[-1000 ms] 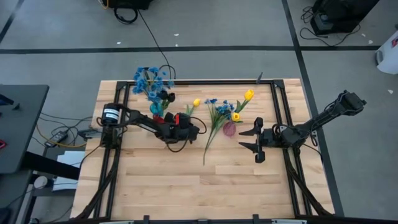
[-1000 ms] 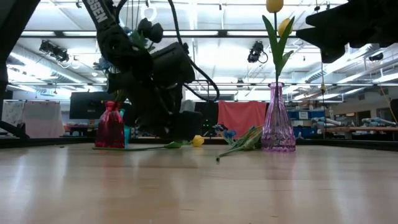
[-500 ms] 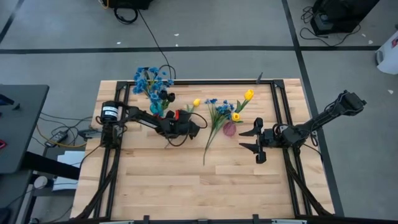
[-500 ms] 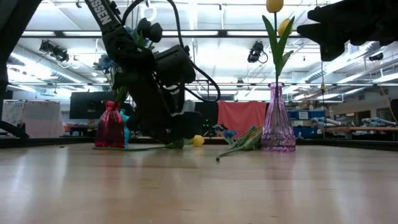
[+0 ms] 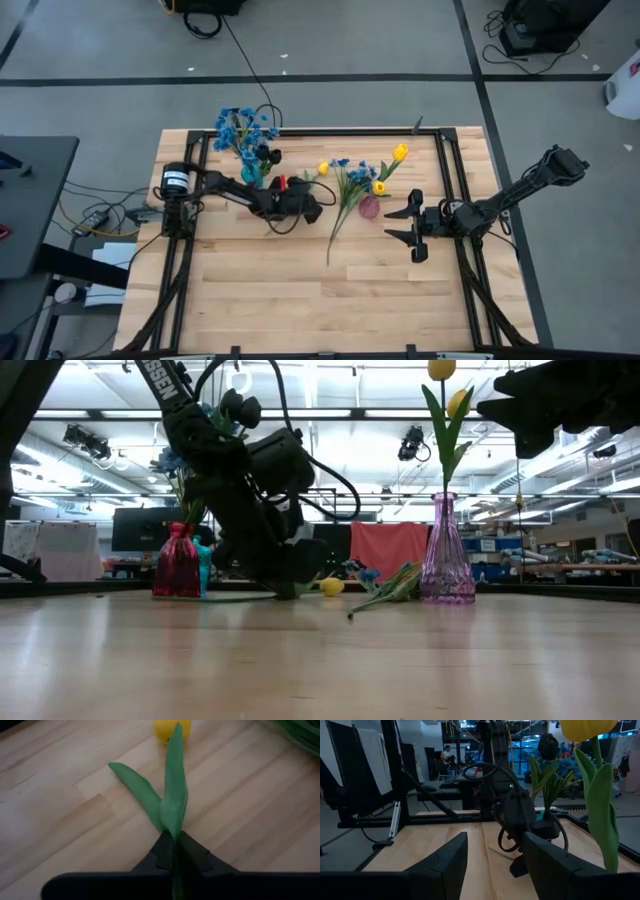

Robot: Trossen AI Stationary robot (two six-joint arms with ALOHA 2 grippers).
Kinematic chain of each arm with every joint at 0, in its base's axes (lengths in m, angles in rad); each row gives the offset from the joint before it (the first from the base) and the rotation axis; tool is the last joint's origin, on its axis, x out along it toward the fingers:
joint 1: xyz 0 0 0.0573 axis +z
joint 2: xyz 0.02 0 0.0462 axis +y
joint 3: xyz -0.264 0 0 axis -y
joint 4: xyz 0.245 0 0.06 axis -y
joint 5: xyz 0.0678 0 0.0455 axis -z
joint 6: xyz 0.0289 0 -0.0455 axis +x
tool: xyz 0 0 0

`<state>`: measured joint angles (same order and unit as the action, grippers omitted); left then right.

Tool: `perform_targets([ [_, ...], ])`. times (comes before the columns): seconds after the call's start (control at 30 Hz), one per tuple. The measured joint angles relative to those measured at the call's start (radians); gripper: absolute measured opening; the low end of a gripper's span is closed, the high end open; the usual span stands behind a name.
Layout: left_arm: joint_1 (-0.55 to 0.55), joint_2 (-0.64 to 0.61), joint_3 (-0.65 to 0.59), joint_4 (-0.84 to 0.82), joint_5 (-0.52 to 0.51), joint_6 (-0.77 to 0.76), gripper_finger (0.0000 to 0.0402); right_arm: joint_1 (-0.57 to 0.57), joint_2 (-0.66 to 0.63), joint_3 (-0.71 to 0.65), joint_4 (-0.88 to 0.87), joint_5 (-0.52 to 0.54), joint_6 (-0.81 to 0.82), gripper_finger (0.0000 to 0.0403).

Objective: Sort flowers into vase by color
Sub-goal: Put the yellow flower into the pink vase

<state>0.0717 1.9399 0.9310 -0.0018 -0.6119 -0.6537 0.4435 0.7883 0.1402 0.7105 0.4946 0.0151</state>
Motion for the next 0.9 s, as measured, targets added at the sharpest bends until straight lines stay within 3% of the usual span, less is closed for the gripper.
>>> perform_targets([
  [0.3,-0.068,-0.045,-0.005,0.076,-0.115,0.043,0.0018,0.002,0.0,0.0,0.0,-0.007,0.035,0.02],
  [0.67,-0.203,-0.112,-0.002,0.418,-0.439,0.348,0.0016,0.042,0.02,0.001,-0.014,-0.035,0.044,0.02],
  [0.9,-0.306,-0.112,-0.002,0.752,-0.556,0.649,0.0016,0.032,0.099,0.001,0.076,-0.041,0.036,0.0206],
])
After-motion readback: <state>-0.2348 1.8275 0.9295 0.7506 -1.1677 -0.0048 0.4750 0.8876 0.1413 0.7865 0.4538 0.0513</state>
